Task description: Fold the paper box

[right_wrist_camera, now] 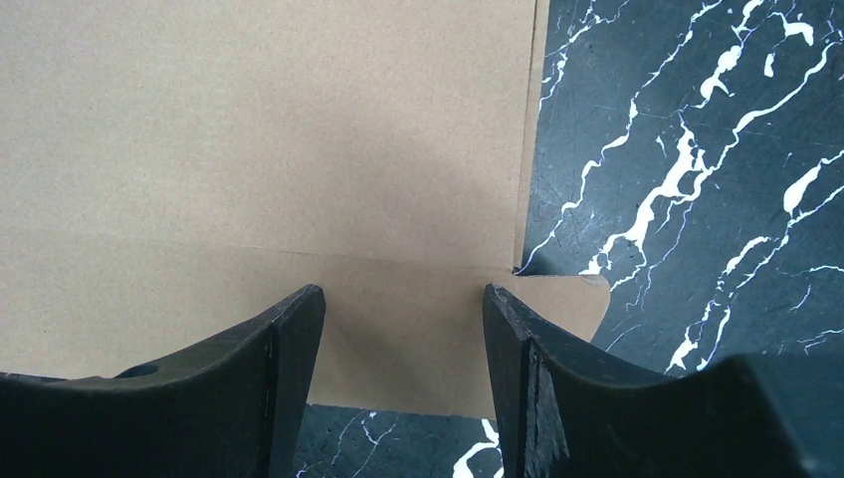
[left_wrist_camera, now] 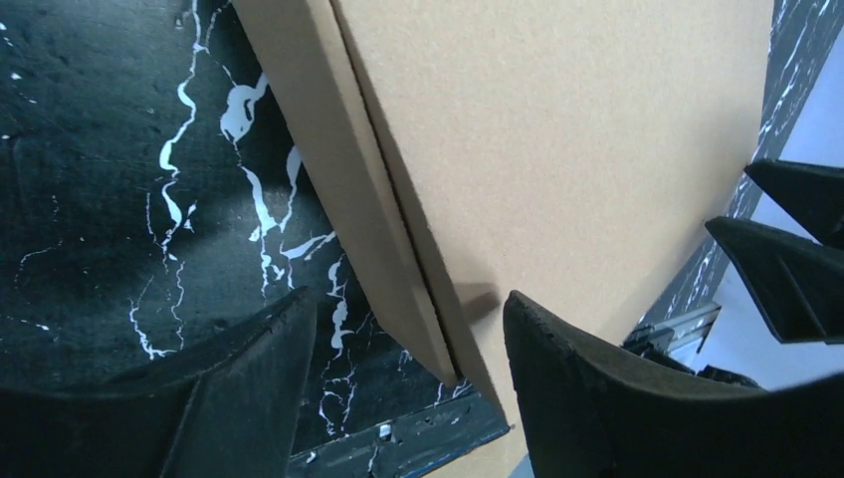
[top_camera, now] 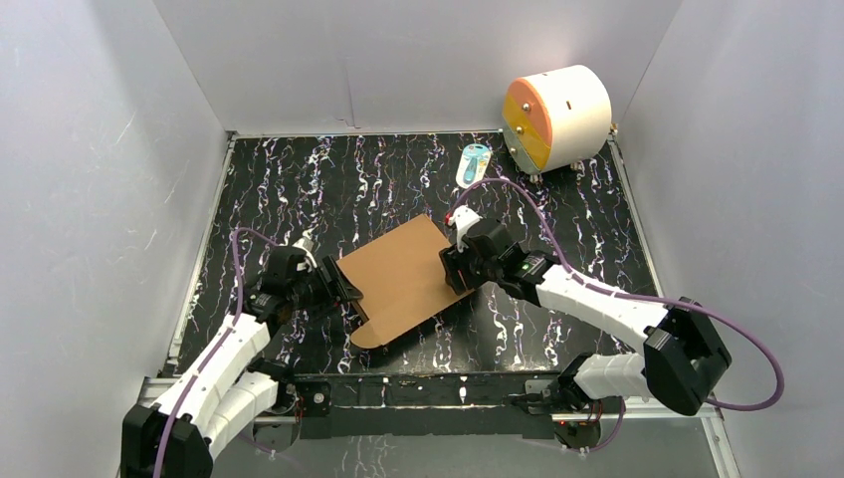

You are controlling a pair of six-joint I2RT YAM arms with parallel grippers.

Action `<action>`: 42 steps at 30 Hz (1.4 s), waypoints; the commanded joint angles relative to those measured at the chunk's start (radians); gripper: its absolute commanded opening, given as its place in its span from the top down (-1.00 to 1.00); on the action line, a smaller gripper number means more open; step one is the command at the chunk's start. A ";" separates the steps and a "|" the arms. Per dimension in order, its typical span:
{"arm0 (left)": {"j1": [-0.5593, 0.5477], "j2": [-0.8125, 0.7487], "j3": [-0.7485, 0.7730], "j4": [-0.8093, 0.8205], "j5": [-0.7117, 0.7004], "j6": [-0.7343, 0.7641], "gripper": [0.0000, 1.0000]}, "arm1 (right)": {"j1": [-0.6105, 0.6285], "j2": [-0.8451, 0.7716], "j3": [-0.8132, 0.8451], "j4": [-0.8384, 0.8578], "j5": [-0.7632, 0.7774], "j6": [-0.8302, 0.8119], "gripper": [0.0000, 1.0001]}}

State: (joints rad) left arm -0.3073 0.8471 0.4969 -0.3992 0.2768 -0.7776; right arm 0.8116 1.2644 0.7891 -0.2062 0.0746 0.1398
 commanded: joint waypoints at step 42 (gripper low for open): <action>0.099 0.532 0.210 0.373 -0.161 0.062 -0.15 | -0.269 0.240 -0.120 0.530 -0.302 0.099 -0.06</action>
State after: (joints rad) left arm -0.2230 1.3457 0.6434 -0.0067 0.1917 -0.7658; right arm 0.5385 1.4734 0.6449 0.3336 -0.2382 0.2264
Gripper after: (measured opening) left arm 0.549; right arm 0.522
